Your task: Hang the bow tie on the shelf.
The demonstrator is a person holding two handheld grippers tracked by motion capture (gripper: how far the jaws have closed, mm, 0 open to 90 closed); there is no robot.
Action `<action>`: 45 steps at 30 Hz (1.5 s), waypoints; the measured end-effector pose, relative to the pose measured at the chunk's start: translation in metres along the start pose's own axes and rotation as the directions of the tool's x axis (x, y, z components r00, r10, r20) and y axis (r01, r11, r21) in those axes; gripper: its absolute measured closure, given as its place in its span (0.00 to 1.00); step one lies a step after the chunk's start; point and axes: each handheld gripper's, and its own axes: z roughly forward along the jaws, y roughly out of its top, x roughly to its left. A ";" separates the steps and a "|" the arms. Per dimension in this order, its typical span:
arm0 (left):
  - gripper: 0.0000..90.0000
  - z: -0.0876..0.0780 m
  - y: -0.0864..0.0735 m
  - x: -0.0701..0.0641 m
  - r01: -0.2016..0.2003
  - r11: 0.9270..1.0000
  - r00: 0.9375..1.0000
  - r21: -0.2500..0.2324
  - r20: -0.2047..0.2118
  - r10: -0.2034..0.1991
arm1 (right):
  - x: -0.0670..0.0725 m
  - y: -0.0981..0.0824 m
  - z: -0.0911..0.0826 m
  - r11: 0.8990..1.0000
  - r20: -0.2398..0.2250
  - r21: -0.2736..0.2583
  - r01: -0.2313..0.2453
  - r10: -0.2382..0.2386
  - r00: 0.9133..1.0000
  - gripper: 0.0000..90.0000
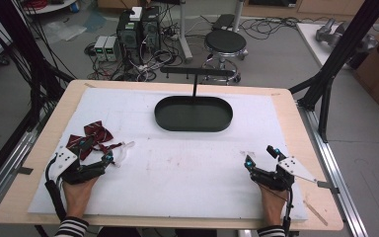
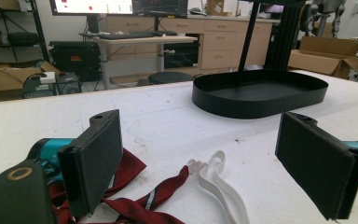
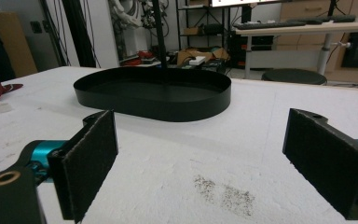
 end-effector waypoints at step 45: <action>0.19 -0.008 0.056 0.042 -0.037 0.972 0.999 0.232 0.000 0.038 | 0.000 0.000 0.000 1.000 -0.008 0.001 0.007 -0.007 1.000 0.10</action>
